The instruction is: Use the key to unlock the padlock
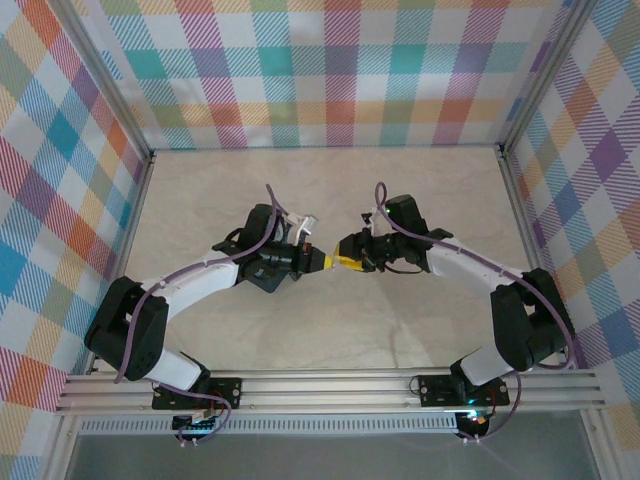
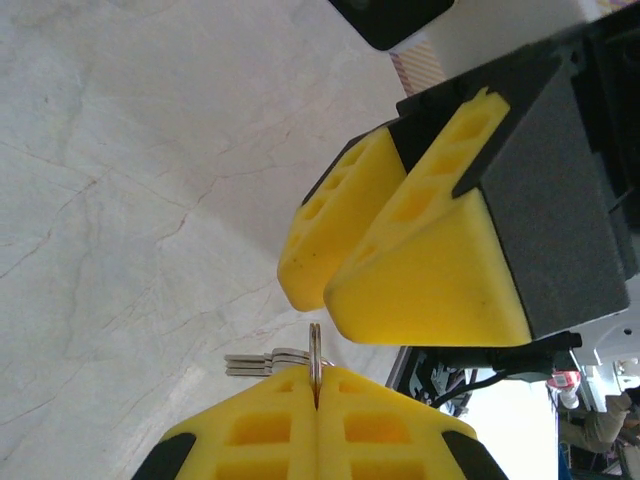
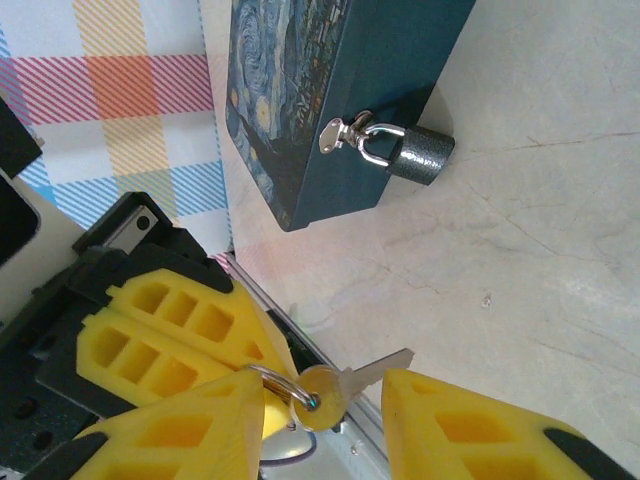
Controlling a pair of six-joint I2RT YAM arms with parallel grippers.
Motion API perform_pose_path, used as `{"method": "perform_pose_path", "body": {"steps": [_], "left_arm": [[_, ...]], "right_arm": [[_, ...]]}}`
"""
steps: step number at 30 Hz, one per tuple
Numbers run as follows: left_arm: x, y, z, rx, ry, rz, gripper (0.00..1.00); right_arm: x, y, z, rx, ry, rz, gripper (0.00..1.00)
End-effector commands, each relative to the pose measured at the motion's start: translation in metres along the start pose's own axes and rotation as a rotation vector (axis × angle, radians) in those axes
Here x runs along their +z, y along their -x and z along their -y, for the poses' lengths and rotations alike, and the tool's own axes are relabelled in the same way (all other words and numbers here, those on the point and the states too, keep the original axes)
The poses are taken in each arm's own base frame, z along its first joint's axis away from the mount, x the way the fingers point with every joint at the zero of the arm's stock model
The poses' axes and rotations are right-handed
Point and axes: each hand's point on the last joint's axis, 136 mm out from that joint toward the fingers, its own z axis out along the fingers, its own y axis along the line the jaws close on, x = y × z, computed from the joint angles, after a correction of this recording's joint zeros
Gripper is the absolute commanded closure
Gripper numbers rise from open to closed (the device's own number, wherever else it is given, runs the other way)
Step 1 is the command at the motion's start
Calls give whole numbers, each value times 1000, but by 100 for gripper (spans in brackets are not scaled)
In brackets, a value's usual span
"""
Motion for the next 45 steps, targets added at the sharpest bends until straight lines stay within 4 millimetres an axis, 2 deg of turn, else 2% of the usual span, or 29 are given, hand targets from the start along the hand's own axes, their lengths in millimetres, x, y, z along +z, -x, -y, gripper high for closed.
{"method": "perform_pose_path", "body": {"steps": [1,5,9,14,17,22,30,37,45], "left_arm": [[-6,15,7,-33,-6,2,100],[-6,19,3,-105,18,-36,100],[-7,25,10,-133,5,-51,100],[-9,33,18,-140,8,-65,100],[-11,30,19,-164,17,-87,100],[-12,29,21,-164,14,-101,100],[-10,27,22,-168,6,-115,100],[-5,25,22,-173,0,-136,100],[-4,28,23,-177,-3,-132,100]], "right_arm": [[-9,-3,-6,-166,26,6,67],[-15,-8,-14,-369,54,-3,68],[-15,-3,-20,-527,47,3,61],[-13,1,-27,-668,42,28,55],[-11,0,-32,-733,40,37,55],[-12,10,-33,-769,-10,87,58],[-17,17,-41,-784,-13,135,69],[-17,10,-47,-795,29,121,70],[-11,2,-46,-800,52,73,64]]}}
